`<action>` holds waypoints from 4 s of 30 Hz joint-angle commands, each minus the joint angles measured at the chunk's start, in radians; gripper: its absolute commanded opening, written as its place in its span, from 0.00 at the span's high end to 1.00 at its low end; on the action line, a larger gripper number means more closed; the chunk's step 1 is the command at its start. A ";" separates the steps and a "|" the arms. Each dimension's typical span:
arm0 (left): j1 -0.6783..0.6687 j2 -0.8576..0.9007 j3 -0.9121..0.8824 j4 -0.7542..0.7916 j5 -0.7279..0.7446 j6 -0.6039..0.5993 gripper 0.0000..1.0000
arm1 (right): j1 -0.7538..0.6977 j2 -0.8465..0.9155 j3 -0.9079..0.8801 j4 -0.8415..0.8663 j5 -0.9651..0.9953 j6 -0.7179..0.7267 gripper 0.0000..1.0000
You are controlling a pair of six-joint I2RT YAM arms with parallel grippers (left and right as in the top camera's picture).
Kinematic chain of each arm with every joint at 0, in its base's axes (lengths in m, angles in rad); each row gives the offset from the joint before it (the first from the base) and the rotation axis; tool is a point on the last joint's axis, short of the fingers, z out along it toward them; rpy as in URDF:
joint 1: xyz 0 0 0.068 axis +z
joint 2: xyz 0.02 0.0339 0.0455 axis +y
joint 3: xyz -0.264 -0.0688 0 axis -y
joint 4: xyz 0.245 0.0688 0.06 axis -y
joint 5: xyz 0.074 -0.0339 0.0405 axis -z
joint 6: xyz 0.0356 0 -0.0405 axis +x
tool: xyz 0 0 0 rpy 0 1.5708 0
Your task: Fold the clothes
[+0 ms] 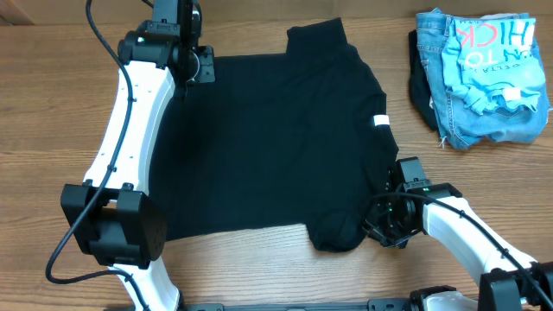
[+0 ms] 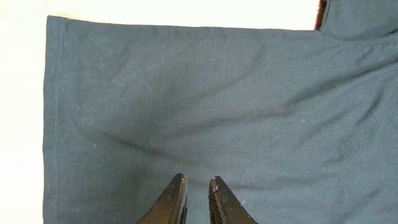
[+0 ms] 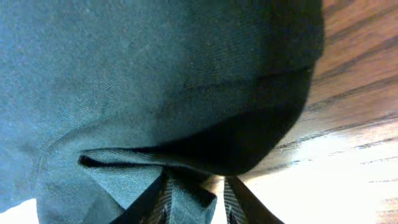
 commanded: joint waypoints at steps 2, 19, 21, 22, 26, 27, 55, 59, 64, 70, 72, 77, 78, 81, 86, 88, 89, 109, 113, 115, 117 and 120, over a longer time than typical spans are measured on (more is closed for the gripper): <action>0.000 0.011 -0.005 -0.013 -0.006 -0.006 0.84 | 0.005 0.003 -0.001 0.002 -0.009 -0.020 0.96; 0.178 -0.320 -0.007 -0.372 -0.042 -0.081 0.96 | 0.002 0.070 0.338 0.037 0.037 -0.010 0.96; 0.198 -0.355 -0.032 -0.410 -0.006 -0.085 0.93 | 0.002 0.099 0.338 0.050 0.037 -0.010 0.96; 0.214 -0.400 -0.077 -0.422 0.020 -0.105 0.91 | 0.002 0.110 0.340 0.064 0.038 -0.011 0.96; 0.223 -0.612 -0.330 -0.361 0.014 -0.311 0.85 | 0.002 0.110 0.347 0.098 0.055 -0.018 0.96; 0.223 -0.699 -0.469 -0.351 -0.020 -0.419 0.84 | 0.002 0.110 0.347 0.107 0.056 -0.022 0.96; 0.223 -0.538 -1.382 0.302 -0.159 -1.109 0.78 | 0.002 0.110 0.349 0.149 0.053 -0.064 0.96; 0.223 -0.528 -1.372 0.301 -0.137 -1.046 0.96 | 0.002 0.110 0.354 0.153 0.053 -0.064 0.96; 0.222 -0.528 -1.128 0.220 -0.112 -0.689 0.96 | -0.017 0.110 0.448 0.111 0.110 -0.069 0.96; 0.222 -0.528 -0.901 0.179 -0.126 -0.525 0.96 | -0.040 0.123 0.463 0.128 0.152 -0.068 0.96; 0.222 -0.528 -0.895 0.201 -0.126 -0.525 0.96 | -0.044 0.159 0.476 0.148 0.154 -0.069 0.96; 0.222 -0.521 -0.896 0.273 -0.163 -0.520 0.96 | -0.044 0.270 0.530 0.221 0.169 -0.080 0.96; 0.222 -0.513 -0.896 0.280 -0.160 -0.520 0.96 | -0.044 0.280 0.533 0.240 0.172 -0.085 0.96; 0.222 -0.460 -0.896 0.318 -0.160 -0.472 0.96 | -0.055 0.299 0.574 0.256 0.191 -0.087 0.96; 0.222 -0.356 -0.896 0.436 -0.159 -0.472 0.96 | -0.105 0.299 0.607 0.257 0.196 -0.086 0.96; 0.222 -0.343 -0.896 0.494 -0.159 -0.468 0.96 | -0.111 0.299 0.607 0.283 0.196 -0.087 0.96; 0.222 -0.336 -0.896 0.513 -0.159 -0.468 0.96 | -0.111 0.299 0.607 0.291 0.196 -0.086 0.96; 0.222 -0.225 -0.896 0.718 -0.137 -0.422 0.96 | -0.086 0.400 0.607 0.470 0.196 -0.087 0.96; 0.222 -0.225 -0.896 0.717 -0.138 -0.420 0.96 | -0.086 0.400 0.607 0.478 0.196 -0.087 0.96; 0.222 -0.225 -0.896 0.717 -0.137 -0.417 0.69 | -0.086 0.400 0.607 0.488 0.196 -0.087 0.96; 0.222 -0.225 -0.896 0.724 -0.138 -0.390 0.35 | -0.086 0.400 0.607 0.509 0.195 -0.088 0.77; 0.222 -0.234 -0.849 0.789 -0.156 -0.296 0.28 | -0.086 0.400 0.607 0.674 0.139 -0.177 0.34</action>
